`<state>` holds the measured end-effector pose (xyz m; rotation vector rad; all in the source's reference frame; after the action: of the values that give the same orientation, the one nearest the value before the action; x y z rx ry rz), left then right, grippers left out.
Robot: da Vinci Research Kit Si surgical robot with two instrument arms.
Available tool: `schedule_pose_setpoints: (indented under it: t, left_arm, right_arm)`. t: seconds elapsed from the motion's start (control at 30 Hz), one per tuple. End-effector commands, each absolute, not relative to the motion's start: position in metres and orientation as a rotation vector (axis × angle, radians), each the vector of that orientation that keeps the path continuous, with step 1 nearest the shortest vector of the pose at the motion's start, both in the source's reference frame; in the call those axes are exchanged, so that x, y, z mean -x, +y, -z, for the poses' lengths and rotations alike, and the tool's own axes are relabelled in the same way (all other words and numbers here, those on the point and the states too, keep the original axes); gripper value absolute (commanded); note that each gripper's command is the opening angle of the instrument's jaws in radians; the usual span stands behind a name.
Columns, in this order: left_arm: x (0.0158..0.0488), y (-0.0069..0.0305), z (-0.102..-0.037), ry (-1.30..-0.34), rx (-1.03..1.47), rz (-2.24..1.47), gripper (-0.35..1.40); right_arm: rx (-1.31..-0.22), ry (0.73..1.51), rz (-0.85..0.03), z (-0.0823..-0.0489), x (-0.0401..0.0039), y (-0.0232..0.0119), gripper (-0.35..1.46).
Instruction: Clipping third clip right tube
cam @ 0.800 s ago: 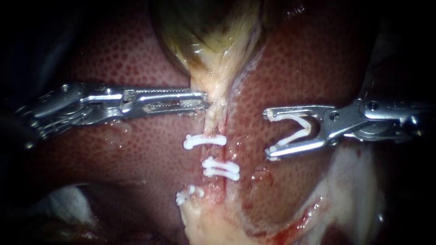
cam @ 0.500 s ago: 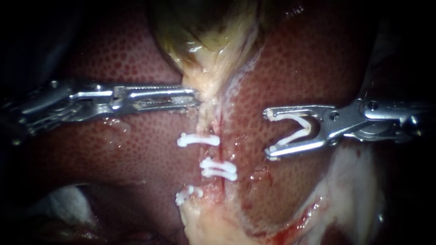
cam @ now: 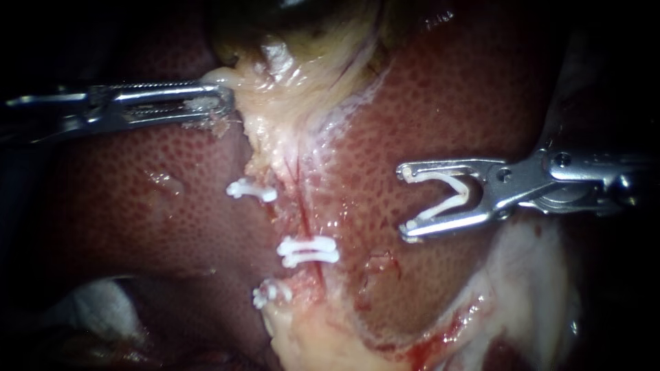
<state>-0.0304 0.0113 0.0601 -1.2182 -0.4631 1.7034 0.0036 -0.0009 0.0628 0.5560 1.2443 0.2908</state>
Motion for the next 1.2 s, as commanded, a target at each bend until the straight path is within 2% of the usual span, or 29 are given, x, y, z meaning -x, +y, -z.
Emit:
schedule_pose_setpoints:
  t: [0.03, 0.4, 0.73, 1.2]
  left_arm:
    - [0.0304, 0.0113, -0.0601, -0.463, 1.22, -1.703, -0.35]
    - [0.0305, 0.0113, -0.06, -0.462, 1.219, -1.703, -0.35]
    - [0.0309, 0.0111, -0.0598, -0.458, 1.218, -1.701, -0.35]
    - [0.0313, 0.0109, -0.0598, -0.454, 1.217, -1.7, -0.35]
  right_arm:
    - [-0.556, 1.244, -0.291, -0.0628, -0.0037, -0.0009, 0.5]
    - [-0.544, 1.242, -0.297, -0.0637, -0.0057, -0.0012, 0.5]
    - [-0.546, 1.239, -0.303, -0.0687, -0.0104, -0.0024, 0.5]
    - [-0.608, 1.213, -0.336, -0.0755, -0.0154, -0.0044, 0.5]
